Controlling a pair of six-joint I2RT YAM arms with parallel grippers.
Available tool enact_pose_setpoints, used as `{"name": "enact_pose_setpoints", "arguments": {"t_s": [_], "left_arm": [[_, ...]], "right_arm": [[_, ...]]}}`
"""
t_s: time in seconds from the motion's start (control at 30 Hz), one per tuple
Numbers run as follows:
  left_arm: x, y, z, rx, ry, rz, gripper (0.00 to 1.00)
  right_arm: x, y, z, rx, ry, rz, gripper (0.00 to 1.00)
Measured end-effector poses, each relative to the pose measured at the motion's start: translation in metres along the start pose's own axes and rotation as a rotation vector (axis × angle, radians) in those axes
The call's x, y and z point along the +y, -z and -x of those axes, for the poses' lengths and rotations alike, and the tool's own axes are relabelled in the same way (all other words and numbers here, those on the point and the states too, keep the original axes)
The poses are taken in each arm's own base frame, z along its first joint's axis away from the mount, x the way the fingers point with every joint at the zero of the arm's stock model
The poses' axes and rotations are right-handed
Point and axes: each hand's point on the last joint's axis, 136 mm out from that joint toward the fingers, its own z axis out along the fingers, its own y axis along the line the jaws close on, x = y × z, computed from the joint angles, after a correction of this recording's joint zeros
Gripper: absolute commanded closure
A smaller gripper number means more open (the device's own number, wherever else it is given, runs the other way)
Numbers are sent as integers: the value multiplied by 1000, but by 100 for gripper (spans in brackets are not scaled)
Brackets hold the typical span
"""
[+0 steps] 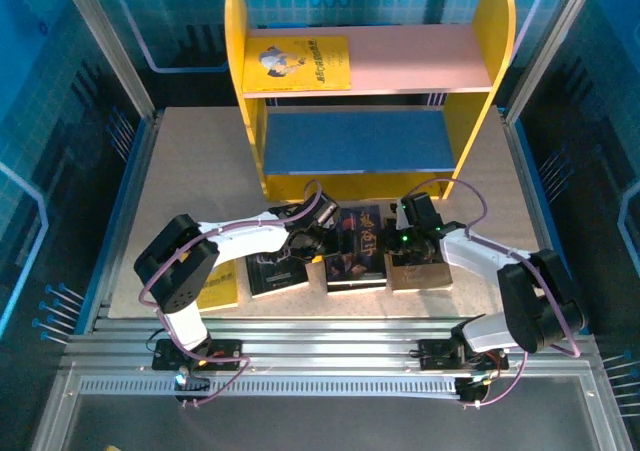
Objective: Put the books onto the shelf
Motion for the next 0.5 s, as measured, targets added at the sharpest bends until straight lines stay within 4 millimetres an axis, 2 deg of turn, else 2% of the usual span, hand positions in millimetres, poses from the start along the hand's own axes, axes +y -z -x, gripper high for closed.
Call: {"name": "enact_pose_setpoints", "arguments": {"t_s": [0.13,0.5], "left_arm": [[0,0,0,0,0,1,1],[1,-1,0,-3,1,5,1]], "right_arm": [[2,-6,-5,21,14,-10,79],[8,-14,8,22,47,-72,87]]}}
